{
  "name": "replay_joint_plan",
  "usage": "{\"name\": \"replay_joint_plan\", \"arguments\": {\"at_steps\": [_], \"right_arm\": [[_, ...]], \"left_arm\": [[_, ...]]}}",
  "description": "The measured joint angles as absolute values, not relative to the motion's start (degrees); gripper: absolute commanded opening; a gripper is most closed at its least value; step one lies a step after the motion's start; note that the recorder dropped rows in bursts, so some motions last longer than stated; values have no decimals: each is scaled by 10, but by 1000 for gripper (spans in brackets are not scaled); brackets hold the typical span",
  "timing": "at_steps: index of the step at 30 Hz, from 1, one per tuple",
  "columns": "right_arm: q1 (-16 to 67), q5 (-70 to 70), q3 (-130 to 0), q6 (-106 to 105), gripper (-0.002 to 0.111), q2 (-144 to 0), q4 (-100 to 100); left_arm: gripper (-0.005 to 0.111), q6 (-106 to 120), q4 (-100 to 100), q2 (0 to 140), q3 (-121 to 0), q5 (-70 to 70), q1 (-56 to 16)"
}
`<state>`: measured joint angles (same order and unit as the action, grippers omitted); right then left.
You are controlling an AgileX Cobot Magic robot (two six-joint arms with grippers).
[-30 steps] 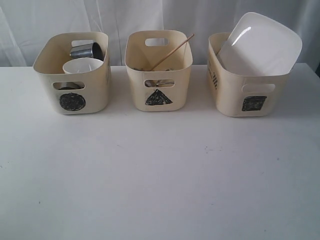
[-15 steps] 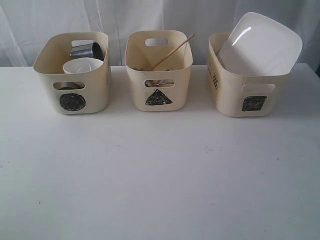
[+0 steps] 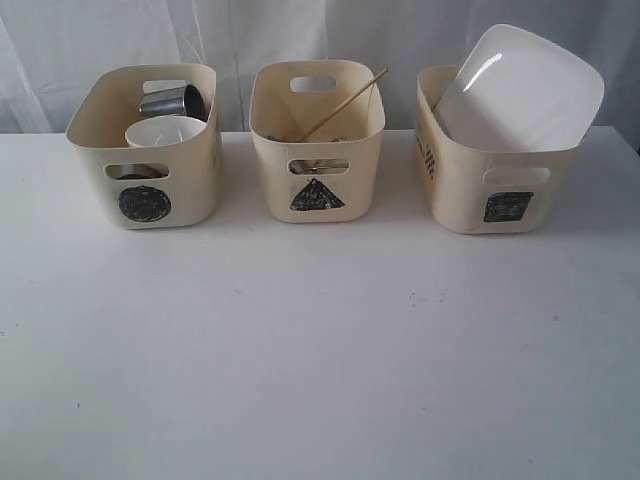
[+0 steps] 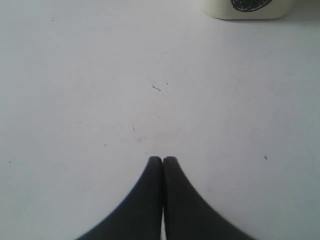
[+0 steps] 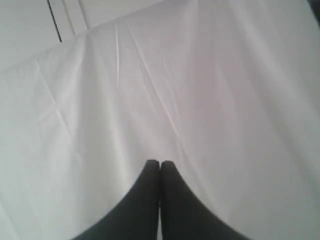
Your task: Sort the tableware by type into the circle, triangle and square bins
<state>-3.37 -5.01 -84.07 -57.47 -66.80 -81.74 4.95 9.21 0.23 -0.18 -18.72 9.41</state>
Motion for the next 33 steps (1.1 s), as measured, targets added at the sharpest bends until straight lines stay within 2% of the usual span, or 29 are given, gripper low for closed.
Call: {"name": "replay_joint_plan", "arguments": {"at_steps": [4,7,11,15,18,19,21,23,25,33], "right_arm": [[-34,-22,-806,-413,0,-666,-890],[-34,-15,-754,-395,0,-665,-898],[-34,-9,-669,-622,0,-639,-877],[-34,-21,-581,-1047,0,-573,-780],[-34,-132,-528,-1176,0,-538,-723],[-34,-236,-494,-1203,0,-520,-687],[-34,-311,-471,-1213,0,-503,-679],[-34,-349,-455,-1211,0,-481,-691],[-34,-327,-448,-1136,0,-441,-737],[-34,-60,-448,-604,0,-324,-773]], "left_arm": [[0,49,92,2,-2,-187,94],[0,49,92,2,-2,-187,94],[0,49,92,2,-2,-187,94],[0,49,92,2,-2,-187,94],[0,49,92,2,-2,-187,94],[0,49,92,2,-2,-187,94],[0,49,92,2,-2,-187,94],[0,49,92,2,-2,-187,94],[0,49,92,2,-2,-187,94],[0,49,92,2,-2,-187,94]]}}
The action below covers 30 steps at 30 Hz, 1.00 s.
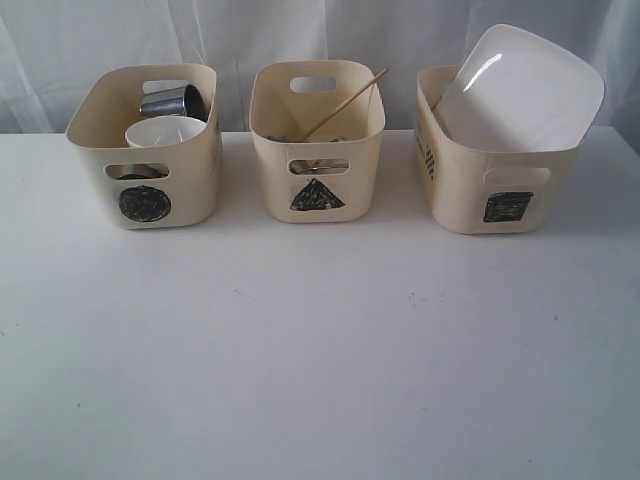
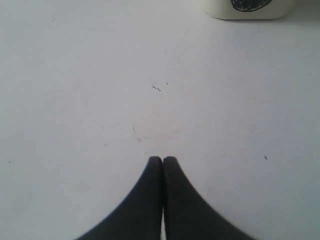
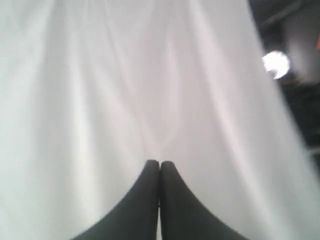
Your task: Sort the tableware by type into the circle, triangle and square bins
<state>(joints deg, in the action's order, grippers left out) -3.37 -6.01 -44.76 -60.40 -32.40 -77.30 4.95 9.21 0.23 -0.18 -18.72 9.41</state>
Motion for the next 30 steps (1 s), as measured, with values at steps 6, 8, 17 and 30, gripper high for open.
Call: {"name": "replay_joint_plan", "arguments": {"at_steps": [6,8,17,30], "right_arm": [[-34,120,-448,-306,0,-318,-777],[-34,150,-448,-395,0,-318,-757],[-34,36,-403,-851,0,-317,-483],[-34,42,-348,-877,0,-218,-395]], "left_arm": [[0,49,92,2,-2,-187,94],[0,49,92,2,-2,-187,94],[0,49,92,2,-2,-187,94],[0,49,92,2,-2,-187,94]]}}
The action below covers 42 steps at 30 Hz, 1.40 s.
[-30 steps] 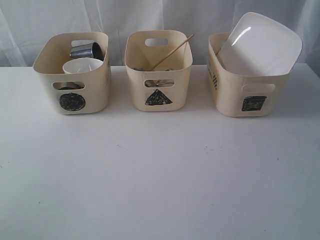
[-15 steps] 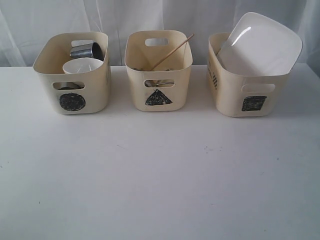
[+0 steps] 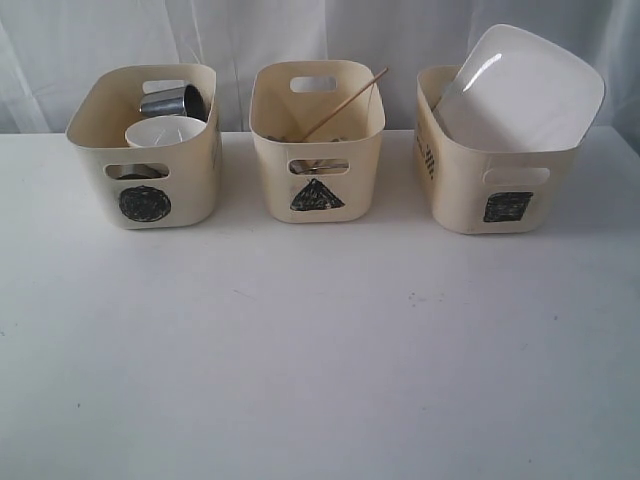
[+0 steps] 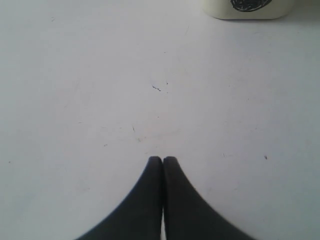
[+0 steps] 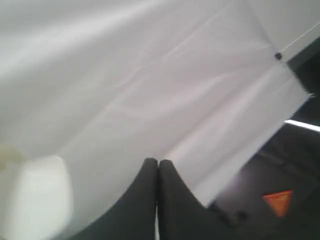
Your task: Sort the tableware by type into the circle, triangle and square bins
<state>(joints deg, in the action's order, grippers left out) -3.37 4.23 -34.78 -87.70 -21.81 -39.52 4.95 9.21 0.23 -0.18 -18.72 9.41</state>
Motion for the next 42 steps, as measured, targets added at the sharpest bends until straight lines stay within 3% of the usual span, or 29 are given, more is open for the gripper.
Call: {"name": "replay_joint_plan", "arguments": {"at_steps": [4,10,15,21,31,42], "right_arm": [[-34,175,-348,-603,0,-193,-401],[-34,295,-348,-491,0,-198,-397],[-34,239,-328,-403,0,-201,-295],[-34,128,-231,-31,0,-208,-89],[-34,112,-72,-26,0,-211,-71],[-34,114,-48,61,0,-211,-166]], "left_arm": [[0,49,92,2,-2,-187,94],[0,49,92,2,-2,-187,94],[0,49,92,2,-2,-187,94],[0,49,92,2,-2,-187,94],[0,49,92,2,-2,-187,94],[0,49,92,2,-2,-187,94]]}}
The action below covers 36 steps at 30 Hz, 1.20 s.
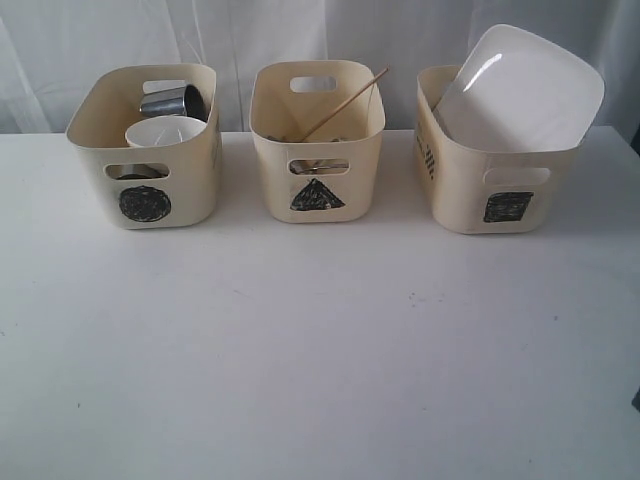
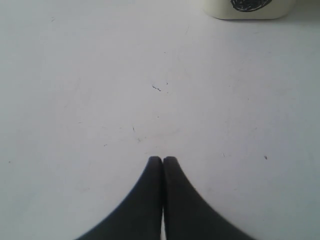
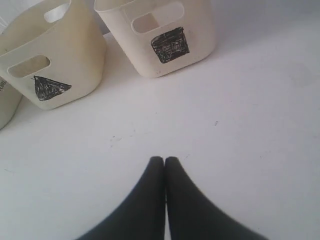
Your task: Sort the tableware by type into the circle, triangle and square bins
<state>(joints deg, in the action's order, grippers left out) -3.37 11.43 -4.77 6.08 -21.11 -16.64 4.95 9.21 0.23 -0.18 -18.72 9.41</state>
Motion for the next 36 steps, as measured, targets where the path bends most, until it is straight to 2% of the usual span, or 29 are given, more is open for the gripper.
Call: {"name": "replay_joint_plan", "arguments": {"at_steps": [7,11,18,36], "right_arm": [[-31,102,-43,63,0,-205,-151],[-29,59,-10,63,0,-153,-93],[-29,171,-3,59,0,-8,0],[-29,199,-3,58,0,-3,55]], "left_arm": [[0,49,92,2,-2,-187,94],[0,49,92,2,-2,-187,94],[0,49,93,2,-2,-187,94],[0,49,94,2,-2,-187,94]]}}
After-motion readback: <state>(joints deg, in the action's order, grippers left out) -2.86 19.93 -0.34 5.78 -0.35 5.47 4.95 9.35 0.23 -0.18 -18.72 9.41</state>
